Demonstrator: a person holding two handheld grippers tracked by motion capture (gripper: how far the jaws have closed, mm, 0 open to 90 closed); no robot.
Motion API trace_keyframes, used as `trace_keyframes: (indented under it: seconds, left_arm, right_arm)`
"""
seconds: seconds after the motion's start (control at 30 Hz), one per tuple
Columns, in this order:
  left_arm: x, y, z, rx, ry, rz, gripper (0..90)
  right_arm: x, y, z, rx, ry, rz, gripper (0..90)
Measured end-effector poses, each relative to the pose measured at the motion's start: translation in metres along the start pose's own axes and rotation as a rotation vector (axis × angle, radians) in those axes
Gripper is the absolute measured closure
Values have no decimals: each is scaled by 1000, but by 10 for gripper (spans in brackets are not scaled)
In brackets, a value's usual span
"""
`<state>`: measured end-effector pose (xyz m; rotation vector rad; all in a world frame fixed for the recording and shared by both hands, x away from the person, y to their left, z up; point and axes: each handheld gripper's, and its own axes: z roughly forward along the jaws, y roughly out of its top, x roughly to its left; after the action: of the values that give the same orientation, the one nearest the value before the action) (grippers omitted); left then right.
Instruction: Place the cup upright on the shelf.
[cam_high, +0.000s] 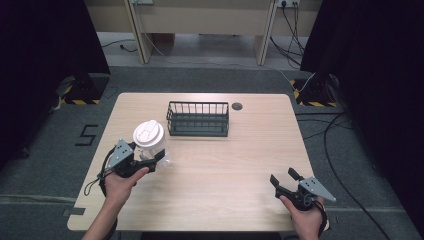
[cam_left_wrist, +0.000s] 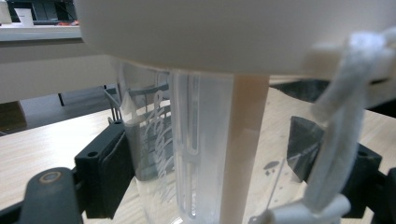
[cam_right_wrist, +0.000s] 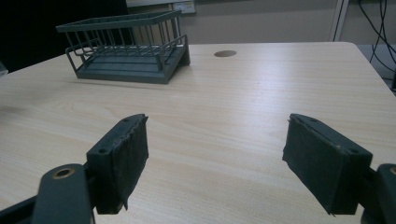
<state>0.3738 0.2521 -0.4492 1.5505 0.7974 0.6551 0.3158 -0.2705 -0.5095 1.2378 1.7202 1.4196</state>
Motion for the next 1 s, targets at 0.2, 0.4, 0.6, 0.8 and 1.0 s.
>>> trace_keyframes:
  seconds: [0.2, 0.4, 0.6, 0.8, 1.0]
  left_arm:
    - [0, 6, 7, -4, -4, -3, 168]
    - [0, 11, 13, -10, -8, 1, 168]
    - [-1, 15, 21, -6, -14, -2, 168]
    - [0, 19, 25, -16, -12, -9, 168]
    - [2, 28, 29, -24, -4, 0, 168]
  right_arm:
    - [-1, 0, 0, 1, -3, -1, 224]
    - [-1, 0, 0, -4, -5, -1, 225]
    - [0, 0, 0, -4, -3, 0, 226]
    - [-1, 0, 0, -7, -4, 1, 226]
    - [-1, 0, 0, -8, -5, 4, 226]
